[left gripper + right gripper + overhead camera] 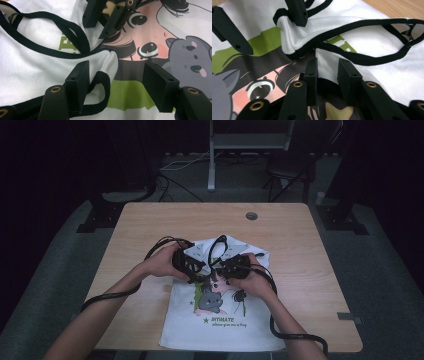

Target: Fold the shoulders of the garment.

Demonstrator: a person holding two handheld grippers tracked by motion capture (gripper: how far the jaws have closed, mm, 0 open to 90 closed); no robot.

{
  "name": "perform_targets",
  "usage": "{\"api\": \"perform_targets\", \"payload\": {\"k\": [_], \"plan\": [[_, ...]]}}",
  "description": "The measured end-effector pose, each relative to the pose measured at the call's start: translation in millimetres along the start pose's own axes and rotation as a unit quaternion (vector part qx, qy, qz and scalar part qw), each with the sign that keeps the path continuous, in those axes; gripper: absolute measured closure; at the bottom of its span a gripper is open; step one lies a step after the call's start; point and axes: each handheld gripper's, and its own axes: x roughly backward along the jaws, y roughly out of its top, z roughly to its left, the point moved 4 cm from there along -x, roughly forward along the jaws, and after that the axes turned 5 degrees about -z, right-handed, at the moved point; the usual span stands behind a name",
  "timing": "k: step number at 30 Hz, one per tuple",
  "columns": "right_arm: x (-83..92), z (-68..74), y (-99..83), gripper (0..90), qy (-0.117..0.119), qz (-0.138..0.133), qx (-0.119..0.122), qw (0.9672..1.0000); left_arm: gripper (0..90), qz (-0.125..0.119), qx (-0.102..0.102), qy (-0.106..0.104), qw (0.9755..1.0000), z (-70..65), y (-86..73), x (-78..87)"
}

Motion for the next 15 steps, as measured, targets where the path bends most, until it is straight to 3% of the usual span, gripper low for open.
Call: {"api": "perform_targets", "payload": {"k": [4, 10, 15], "plan": [[1.1, -0.6, -0.1, 85.2, 0.002, -0.009, 0.008, 0.9999, 38.9, -0.003, 0.004, 0.0, 1.0, 0.0, 0.9, -1.1], [6.9, -3.5, -1.4, 86.8, 0.008, -0.013, 0.012, 0.9998, 38.9, -0.005, 0.004, 0.002, 1.0, 0.7, 1.1, -3.3], [23.6, -2.9, -2.2, 86.8, 0.013, -0.022, 0.021, 0.9994, 38.9, -0.004, 0.004, 0.003, 1.0, 1.5, 1.7, -2.2]]}}
